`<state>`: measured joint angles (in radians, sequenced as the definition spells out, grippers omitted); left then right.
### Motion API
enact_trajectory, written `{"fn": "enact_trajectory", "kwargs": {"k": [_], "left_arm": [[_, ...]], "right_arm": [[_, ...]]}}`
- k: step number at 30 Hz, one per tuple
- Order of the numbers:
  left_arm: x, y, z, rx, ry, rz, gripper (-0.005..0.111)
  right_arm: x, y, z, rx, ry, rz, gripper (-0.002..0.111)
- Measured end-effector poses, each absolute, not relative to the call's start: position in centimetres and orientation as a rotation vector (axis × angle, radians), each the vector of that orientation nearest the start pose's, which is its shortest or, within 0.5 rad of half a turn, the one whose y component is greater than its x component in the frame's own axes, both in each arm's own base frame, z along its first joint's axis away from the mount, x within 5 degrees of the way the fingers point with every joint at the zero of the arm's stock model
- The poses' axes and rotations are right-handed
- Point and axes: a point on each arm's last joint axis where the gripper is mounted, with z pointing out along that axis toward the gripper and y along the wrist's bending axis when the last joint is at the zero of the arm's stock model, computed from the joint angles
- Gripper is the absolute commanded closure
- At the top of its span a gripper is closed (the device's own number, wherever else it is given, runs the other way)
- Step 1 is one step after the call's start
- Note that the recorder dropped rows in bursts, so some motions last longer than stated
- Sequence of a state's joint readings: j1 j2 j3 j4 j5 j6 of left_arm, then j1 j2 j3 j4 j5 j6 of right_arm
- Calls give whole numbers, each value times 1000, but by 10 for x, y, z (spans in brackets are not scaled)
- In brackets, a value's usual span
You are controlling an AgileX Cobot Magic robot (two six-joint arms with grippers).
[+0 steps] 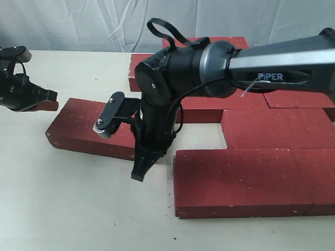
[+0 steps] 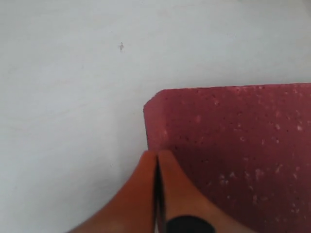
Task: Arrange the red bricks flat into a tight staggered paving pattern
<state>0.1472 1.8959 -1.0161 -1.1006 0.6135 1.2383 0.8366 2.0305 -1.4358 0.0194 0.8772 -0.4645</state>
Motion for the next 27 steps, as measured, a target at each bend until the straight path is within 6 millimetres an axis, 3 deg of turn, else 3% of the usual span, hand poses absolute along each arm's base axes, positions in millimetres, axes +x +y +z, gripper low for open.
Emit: {"fn": "enact_trajectory", "kwargs": {"k": [5,11,20,27], "left_arm": [[364,14,149,209,2488,-425,107],[373,20,132,130,2504,-348,107],[376,-1,122,231,2541,-475,107],[369,-9,122,307,2568,-586,107]], "right_arm": [[284,278,183,-1663,2406,83,109],[310,250,184,-1418,2476,140,109],[329,253,145,-1338,2456,146,109],[332,256,139,-1313,2438,154,109]]}}
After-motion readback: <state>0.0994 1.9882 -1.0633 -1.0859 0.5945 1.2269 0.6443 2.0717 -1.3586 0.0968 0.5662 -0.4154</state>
